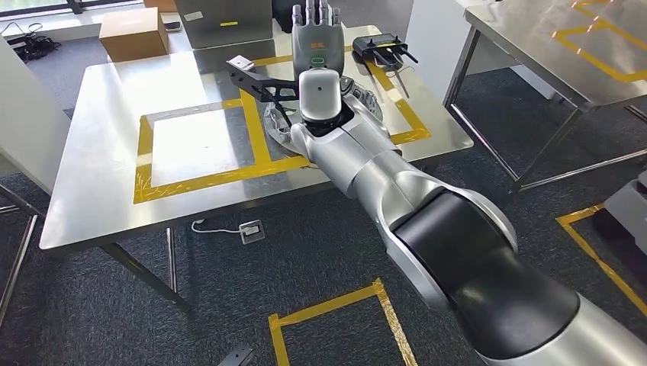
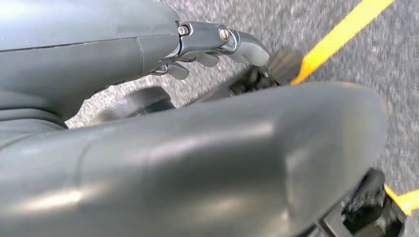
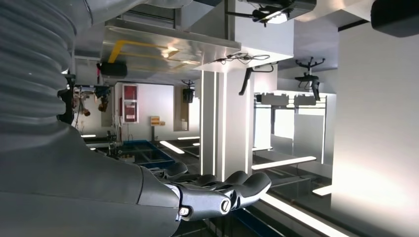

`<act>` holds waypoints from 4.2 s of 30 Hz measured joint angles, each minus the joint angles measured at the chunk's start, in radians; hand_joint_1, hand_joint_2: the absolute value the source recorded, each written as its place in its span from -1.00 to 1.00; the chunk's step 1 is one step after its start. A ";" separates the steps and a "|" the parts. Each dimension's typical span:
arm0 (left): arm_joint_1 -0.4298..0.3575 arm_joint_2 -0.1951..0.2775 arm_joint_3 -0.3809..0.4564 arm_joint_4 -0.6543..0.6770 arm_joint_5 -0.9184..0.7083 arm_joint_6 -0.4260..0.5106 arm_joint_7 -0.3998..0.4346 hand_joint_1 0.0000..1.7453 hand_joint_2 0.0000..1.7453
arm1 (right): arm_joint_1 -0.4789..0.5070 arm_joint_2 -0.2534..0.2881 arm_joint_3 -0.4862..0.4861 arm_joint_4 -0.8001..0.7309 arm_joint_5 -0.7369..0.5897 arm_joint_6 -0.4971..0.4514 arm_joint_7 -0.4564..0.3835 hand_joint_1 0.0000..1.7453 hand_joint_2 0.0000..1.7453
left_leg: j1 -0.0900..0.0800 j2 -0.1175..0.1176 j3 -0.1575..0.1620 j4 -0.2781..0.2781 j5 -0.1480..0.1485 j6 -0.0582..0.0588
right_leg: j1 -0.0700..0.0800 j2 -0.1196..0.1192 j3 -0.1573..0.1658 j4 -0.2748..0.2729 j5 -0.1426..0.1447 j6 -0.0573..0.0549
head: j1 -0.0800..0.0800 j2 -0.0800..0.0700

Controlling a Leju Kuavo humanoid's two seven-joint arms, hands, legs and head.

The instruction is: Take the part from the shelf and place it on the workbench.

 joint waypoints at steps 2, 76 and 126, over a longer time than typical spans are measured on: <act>0.001 -0.001 0.000 0.000 0.000 0.000 0.002 -1.00 -1.00 | 0.005 -0.002 0.000 0.001 0.000 0.000 -0.001 -1.00 1.00 | 0.000 0.002 -0.029 0.001 0.022 0.004 | 0.000 -0.001 -0.026 0.122 -0.079 0.007 | 0.002 0.000; -0.003 0.000 -0.007 0.002 0.011 0.001 0.002 -1.00 -1.00 | 0.033 -0.005 0.000 0.009 0.030 0.018 -0.015 -1.00 -1.00 | 0.000 -0.004 -0.129 0.075 0.018 -0.043 | 0.010 -0.016 0.158 -0.130 0.017 -0.062 | 0.017 0.000; 0.018 0.024 0.015 -0.004 0.042 0.001 0.043 -1.00 -1.00 | 1.091 -0.128 -0.328 0.073 -0.359 -0.107 0.058 -1.00 -1.00 | 0.014 -0.011 -0.103 0.285 -0.167 -0.048 | 0.009 -0.056 0.110 -0.080 0.010 -0.051 | 0.014 0.000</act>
